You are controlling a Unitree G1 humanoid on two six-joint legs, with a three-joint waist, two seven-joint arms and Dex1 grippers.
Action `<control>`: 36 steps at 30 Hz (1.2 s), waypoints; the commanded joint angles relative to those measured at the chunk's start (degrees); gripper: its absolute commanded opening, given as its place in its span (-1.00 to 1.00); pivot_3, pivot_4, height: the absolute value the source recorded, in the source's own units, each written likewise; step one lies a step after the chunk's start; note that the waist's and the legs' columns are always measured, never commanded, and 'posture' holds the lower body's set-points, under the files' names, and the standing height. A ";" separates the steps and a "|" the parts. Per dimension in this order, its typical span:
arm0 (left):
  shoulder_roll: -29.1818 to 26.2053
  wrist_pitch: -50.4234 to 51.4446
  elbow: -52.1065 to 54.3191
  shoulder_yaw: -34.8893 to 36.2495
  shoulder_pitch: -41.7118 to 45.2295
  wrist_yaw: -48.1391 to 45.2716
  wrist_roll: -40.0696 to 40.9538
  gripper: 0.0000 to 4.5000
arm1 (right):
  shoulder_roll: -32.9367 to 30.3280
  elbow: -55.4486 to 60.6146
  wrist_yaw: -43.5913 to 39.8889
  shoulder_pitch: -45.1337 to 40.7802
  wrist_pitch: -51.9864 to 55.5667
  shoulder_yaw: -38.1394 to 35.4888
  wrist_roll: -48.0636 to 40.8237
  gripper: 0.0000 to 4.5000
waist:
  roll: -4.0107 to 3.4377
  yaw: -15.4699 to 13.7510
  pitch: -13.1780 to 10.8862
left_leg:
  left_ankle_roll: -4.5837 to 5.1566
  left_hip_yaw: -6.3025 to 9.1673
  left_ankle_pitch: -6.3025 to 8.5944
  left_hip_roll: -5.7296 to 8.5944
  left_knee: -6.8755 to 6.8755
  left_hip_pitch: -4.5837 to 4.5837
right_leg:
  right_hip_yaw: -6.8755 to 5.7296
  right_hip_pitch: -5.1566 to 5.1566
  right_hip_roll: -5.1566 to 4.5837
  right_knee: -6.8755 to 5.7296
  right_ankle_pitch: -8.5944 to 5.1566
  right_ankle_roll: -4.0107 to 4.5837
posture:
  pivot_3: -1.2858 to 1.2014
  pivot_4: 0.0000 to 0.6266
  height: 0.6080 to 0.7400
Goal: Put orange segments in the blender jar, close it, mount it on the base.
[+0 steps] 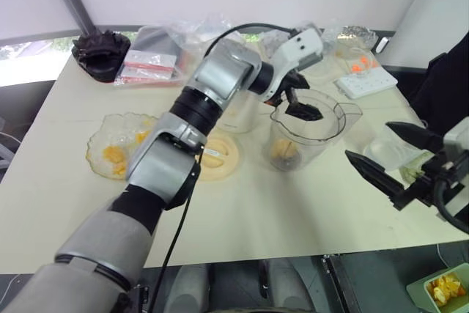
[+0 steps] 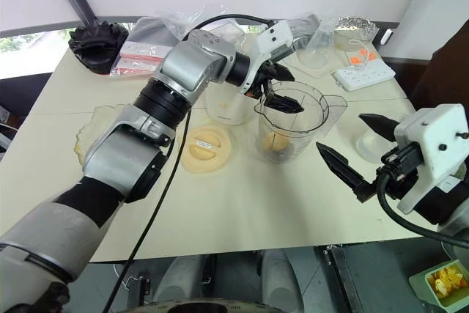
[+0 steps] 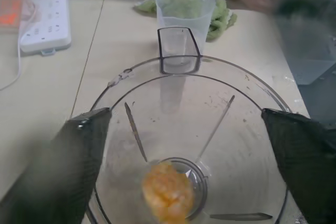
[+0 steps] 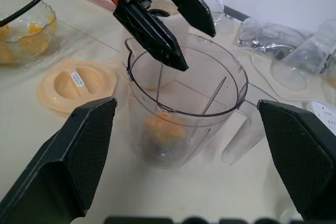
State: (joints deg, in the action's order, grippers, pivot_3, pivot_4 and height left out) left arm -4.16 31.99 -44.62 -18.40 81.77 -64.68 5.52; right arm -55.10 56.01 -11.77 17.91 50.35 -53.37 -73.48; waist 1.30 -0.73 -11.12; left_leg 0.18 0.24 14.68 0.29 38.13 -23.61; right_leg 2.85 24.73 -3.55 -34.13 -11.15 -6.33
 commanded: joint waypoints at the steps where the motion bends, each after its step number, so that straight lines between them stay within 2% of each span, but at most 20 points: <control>1: 0.92 -2.34 0.32 3.09 0.90 1.12 1.07 0.99 | -0.23 0.71 0.17 1.71 -1.56 -2.06 -0.69 1.00 | 0.00 -0.01 0.00 | 0.00 0.00 0.00 0.00 0.00 0.00 | 0.00 0.00 0.00 0.00 0.00 0.00 | 0.03 -0.52 1.00; 4: 0.59 -2.61 0.57 6.61 1.38 1.30 3.31 0.99 | 0.26 1.17 0.22 3.91 -1.74 -2.48 -0.35 1.00 | 0.00 0.00 0.00 | 0.00 0.00 0.00 0.00 0.00 0.00 | 0.00 0.00 0.00 0.00 0.00 0.00 | 0.03 -0.52 1.00; 10: -0.53 -3.12 1.45 11.84 0.06 1.53 6.67 0.99 | 0.96 0.05 -2.53 8.47 -1.90 -0.54 5.76 1.00 | 0.00 0.01 0.00 | 0.00 0.01 0.00 -0.01 0.00 0.02 | 0.00 0.00 0.03 -0.03 0.00 0.00 | 0.03 -0.52 1.00; 16: -6.59 -3.35 2.82 15.61 -3.56 1.49 8.19 0.99 | 3.37 -3.86 -4.36 9.77 -3.81 5.87 17.08 1.00 | -0.04 0.29 0.03 | 0.00 -0.03 0.00 -0.02 0.02 0.09 | 0.00 -0.03 0.03 -0.04 0.01 0.00 | 0.03 -0.52 1.00; 20: -11.92 -6.35 8.94 14.91 -11.14 -1.09 7.79 0.99 | 6.76 -7.62 -5.03 10.42 -5.32 8.73 23.05 1.00 | -0.06 0.29 0.04 | 0.00 0.01 0.00 -0.06 0.00 0.15 | 0.00 -0.04 0.08 -0.13 0.01 0.00 | 0.03 -0.52 1.00; 25: -18.10 -7.79 26.11 13.62 -26.89 -2.02 8.09 0.99 | 10.49 -16.23 -4.08 9.67 -7.29 9.68 31.52 1.00 | -0.09 0.13 0.06 | 0.00 -0.02 0.00 -0.13 0.00 0.14 | 0.02 -0.07 -0.04 -0.11 0.02 0.01 | 0.03 -0.52 1.00; 30: -18.68 -3.36 38.80 12.82 -36.77 1.43 9.71 0.99 | 10.89 -26.14 -5.77 6.48 -9.29 9.22 36.72 1.00 | -0.08 -0.07 0.06 | -0.02 0.04 -0.01 -0.08 0.14 0.15 | 0.02 -0.22 -0.10 -0.08 0.02 0.02 | 0.03 -0.52 1.00; 36: -17.92 -3.73 40.86 12.04 -41.26 3.71 10.23 0.99 | 10.52 -38.19 -5.63 -3.01 -11.12 12.57 41.85 1.00 | -0.27 0.45 0.18 | -0.01 -0.09 -0.02 -0.04 0.18 0.34 | 0.07 -0.34 -0.02 -0.10 0.05 0.06 | 0.03 -0.52 1.00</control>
State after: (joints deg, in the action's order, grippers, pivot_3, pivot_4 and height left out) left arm -22.23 29.05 -5.95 -6.18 40.65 -61.36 14.55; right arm -44.10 19.66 -17.48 16.80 40.67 -40.29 -32.75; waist 1.03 -0.28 -10.94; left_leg 0.18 0.16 14.67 0.26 38.30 -23.27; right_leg 2.92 24.41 -3.56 -34.26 -11.10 -6.27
